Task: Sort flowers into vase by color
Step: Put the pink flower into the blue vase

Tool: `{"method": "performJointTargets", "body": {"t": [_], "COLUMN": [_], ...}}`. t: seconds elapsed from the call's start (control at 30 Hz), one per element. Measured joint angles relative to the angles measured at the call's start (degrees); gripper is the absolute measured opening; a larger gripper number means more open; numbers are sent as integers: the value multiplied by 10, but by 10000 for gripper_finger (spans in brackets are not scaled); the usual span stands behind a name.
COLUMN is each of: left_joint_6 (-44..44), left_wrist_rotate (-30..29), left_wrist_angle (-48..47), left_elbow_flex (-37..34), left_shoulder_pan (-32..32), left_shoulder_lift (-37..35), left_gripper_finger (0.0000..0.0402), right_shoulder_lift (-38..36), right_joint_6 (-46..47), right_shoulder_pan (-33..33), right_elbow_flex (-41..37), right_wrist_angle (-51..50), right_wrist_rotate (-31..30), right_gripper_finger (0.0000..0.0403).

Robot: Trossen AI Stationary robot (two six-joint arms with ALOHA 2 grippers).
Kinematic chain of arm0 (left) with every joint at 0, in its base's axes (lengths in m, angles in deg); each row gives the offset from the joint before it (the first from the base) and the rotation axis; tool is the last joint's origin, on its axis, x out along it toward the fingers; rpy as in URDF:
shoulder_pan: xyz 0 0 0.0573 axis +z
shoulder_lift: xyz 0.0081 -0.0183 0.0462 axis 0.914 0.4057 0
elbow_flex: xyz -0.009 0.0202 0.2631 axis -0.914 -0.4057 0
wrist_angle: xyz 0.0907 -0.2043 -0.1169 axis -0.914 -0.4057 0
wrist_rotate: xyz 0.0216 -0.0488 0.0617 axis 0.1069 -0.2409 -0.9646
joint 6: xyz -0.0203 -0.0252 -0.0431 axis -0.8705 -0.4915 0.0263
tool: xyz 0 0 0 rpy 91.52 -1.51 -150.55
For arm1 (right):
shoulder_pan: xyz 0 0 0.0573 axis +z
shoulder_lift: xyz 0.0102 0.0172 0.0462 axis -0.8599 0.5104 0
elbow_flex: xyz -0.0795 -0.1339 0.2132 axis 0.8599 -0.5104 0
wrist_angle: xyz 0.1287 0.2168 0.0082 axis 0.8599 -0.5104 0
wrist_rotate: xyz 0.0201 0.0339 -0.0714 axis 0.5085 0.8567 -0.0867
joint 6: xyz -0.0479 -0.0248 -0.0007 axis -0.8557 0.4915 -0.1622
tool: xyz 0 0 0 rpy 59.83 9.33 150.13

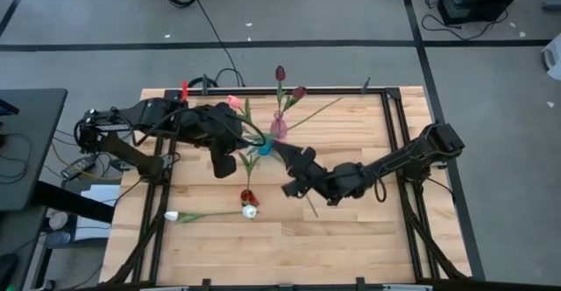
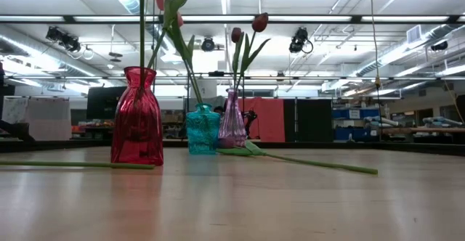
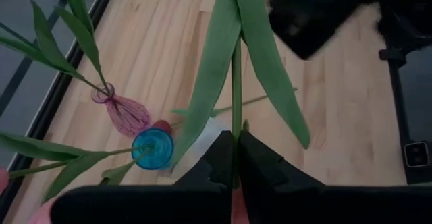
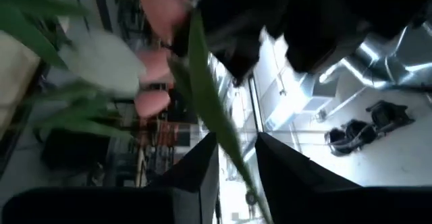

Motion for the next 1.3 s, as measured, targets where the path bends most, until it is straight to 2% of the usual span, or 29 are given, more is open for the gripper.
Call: {"method": "performJointTargets", "body": {"t": [0.27,0.87,0.97,1.07,1.13,1.3], "left_joint_6": [-4,-4,-3,1,17,44], "left_wrist_rotate": [23,24,24,22,17,10], "left_wrist_angle": [-3,-19,-19,-18,-15,-5], "left_elbow_flex": [0,0,0,0,0,0], "left_shoulder_pan": [0,0,0,0,0,0], "left_shoulder_lift": [0,0,0,0,0,0], "left_gripper_finger": [21,21,21,23,31,91], "right_shoulder_lift": [0,0,0,0,0,0], "right_joint_6": [-34,-41,-34,-30,-30,-24], "right_shoulder_pan": [-17,-39,-39,-39,-38,-36], "right_elbow_flex": [0,0,0,0,0,0], "right_wrist_angle": [40,44,45,44,41,33], "right_wrist_rotate": [4,-7,-8,-15,-25,-26], "right_gripper_finger": [96,94,81,43,16,16]}}
